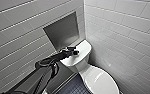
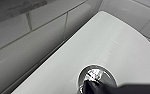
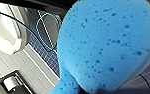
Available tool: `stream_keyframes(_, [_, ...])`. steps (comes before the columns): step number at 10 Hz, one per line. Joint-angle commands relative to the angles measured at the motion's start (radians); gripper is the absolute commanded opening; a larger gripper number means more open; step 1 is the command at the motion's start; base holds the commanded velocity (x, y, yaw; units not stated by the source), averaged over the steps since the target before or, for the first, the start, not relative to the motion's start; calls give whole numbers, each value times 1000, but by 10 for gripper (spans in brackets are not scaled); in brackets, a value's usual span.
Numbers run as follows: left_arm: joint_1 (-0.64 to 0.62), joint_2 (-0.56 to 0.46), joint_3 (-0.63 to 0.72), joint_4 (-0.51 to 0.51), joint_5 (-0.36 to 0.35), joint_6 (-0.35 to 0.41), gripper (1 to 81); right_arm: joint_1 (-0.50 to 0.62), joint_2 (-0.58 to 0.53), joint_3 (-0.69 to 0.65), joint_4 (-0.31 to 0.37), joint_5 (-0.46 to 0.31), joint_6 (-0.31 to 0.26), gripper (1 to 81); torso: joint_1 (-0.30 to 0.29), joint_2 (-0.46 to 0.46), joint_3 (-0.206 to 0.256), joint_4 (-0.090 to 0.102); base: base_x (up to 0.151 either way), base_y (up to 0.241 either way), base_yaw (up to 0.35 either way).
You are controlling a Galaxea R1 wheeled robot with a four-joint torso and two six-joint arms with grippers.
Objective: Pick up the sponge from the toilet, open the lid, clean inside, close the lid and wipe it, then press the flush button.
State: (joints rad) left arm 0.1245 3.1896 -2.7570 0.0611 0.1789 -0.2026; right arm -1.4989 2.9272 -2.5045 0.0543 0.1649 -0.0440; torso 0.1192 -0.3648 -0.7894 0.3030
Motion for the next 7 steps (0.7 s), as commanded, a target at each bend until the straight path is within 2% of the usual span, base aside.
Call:
stream_keyframes(1, [-88,39,-16,17,74,5,10,-28,16,27,-7,-79,-2,10,0,0,0,0,0,0,0])
stream_keyframes(7, [-13,39,16,17,82,6,10,-21,37,20,-8,-79,-4,10,0,0,0,0,0,0,0])
